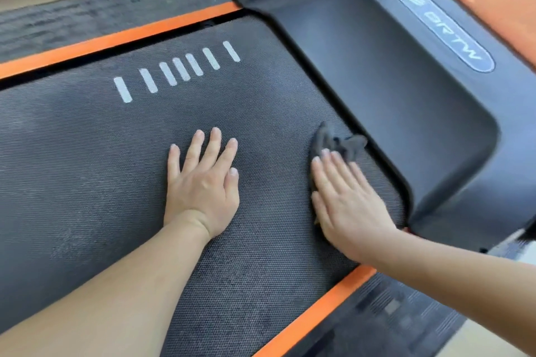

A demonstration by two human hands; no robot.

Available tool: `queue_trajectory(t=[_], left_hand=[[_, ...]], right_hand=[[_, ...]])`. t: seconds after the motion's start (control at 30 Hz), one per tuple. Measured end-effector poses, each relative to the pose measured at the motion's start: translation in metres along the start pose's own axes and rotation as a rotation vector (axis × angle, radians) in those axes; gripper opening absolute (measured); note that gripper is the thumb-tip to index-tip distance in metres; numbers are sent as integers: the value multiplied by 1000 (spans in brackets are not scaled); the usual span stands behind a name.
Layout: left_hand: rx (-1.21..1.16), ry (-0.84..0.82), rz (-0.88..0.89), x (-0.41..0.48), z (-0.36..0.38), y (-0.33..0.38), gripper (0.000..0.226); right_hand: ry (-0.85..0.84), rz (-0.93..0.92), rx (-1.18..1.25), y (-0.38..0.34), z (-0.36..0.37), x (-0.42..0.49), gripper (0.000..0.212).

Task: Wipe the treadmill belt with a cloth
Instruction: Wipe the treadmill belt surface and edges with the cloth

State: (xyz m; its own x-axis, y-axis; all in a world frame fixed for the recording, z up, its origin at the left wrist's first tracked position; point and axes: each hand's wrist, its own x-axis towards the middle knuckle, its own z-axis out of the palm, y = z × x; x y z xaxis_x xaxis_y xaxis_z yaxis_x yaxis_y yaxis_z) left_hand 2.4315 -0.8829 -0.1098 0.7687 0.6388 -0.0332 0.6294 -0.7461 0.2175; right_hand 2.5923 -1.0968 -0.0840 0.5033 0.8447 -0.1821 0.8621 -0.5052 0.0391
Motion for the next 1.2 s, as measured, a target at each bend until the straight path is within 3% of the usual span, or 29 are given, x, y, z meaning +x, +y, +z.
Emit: queue_trajectory(t=[0.1, 0.13, 0.27, 0.33, 0.47, 0.53, 0.7, 0.77, 0.87, 0.93, 1.0, 1.1, 1.13, 1.2], left_hand=[[0, -13, 5, -1, -1, 0, 57], [-1, -14, 8, -1, -1, 0, 56], [-4, -7, 7, -1, 0, -3, 57], [-8, -1, 5, -1, 1, -3, 58], [7, 6, 9, 0, 2, -1, 58], [10, 2, 11, 0, 1, -3, 58], [-5, 17, 14, -2, 1, -2, 58], [0, 7, 10, 0, 1, -1, 58], [-4, 6, 15, -1, 0, -1, 58], [0, 10, 14, -1, 1, -2, 58], [-5, 7, 16, 0, 1, -3, 58], [3, 13, 14, -1, 2, -2, 57], [-2, 15, 12, -1, 2, -2, 57], [-5, 3, 14, 0, 1, -1, 57]], right_hand=[[-58, -336, -28, 1, 0, -17, 60], [-49, -309, -51, 14, 1, -13, 60], [-12, 141, -57, 59, 0, 4, 67], [-9, 166, 17, 37, 2, -2, 69], [-83, -313, 103, -13, 1, -31, 61], [-75, -400, 56, -3, 0, -25, 59], [41, 172, 101, 37, 9, 14, 70], [34, 85, 95, 23, 10, 11, 69], [-4, -275, 116, -6, 9, -8, 61], [-31, -374, 111, -3, 7, -6, 59], [18, -264, 95, 10, 8, 8, 59], [108, 108, 134, 35, 7, 35, 68], [101, 159, 146, 34, 6, 40, 70], [101, 59, 183, 18, 6, 35, 68]])
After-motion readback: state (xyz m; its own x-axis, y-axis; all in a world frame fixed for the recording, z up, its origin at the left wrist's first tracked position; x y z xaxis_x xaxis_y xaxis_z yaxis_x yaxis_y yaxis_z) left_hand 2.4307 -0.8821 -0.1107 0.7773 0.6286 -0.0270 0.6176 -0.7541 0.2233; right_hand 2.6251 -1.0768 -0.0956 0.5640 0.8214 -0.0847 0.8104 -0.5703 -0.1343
